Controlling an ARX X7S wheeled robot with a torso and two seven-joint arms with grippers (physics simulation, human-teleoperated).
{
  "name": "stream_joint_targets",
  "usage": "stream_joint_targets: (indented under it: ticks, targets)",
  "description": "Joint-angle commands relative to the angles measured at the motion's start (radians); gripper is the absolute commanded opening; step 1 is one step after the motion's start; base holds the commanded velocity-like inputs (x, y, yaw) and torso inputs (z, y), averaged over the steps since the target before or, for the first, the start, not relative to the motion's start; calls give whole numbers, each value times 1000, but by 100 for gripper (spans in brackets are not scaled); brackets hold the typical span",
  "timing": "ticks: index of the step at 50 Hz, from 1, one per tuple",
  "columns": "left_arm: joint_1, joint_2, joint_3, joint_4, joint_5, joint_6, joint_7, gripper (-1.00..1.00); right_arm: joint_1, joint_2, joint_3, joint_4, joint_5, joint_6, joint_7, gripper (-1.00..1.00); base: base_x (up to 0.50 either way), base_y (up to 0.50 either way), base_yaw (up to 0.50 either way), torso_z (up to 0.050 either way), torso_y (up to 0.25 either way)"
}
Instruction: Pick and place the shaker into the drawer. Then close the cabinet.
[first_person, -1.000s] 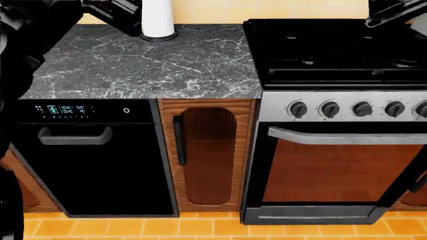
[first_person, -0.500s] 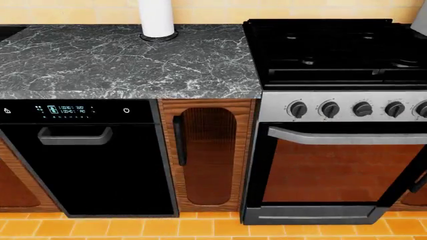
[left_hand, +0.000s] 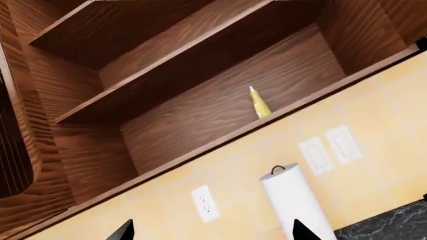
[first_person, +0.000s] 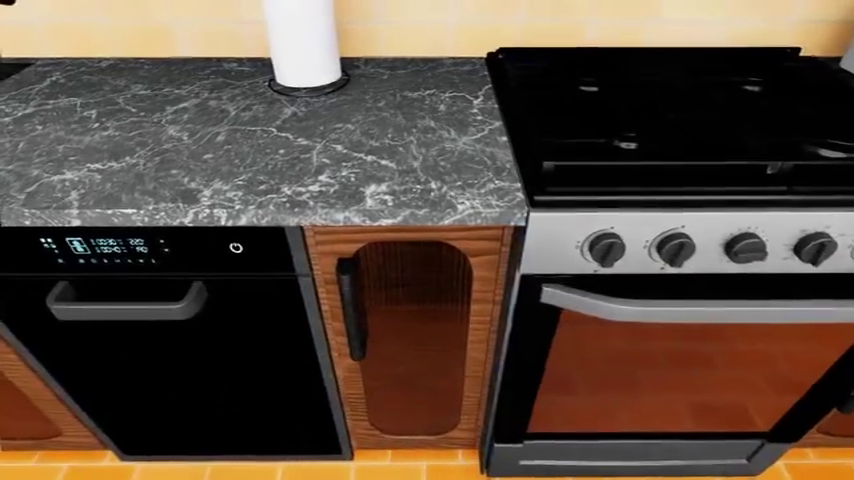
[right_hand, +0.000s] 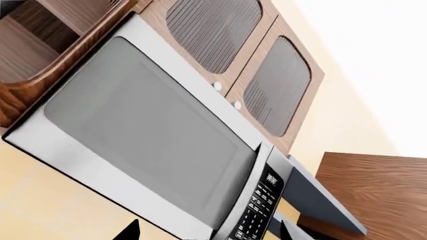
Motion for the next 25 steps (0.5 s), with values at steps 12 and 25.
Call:
stream_joint_targets:
  ticks: [12,25]
  targets:
    - [53,32,-20,-34,-10,31,4,100,19,-20,-44,16,-22,-21,-1,100,500,53,0,0,0]
    - [44,49,0,-37,-13,33,7,100,5,-5,-35,-1,-23,-14,2,100,500,75,0,0,1]
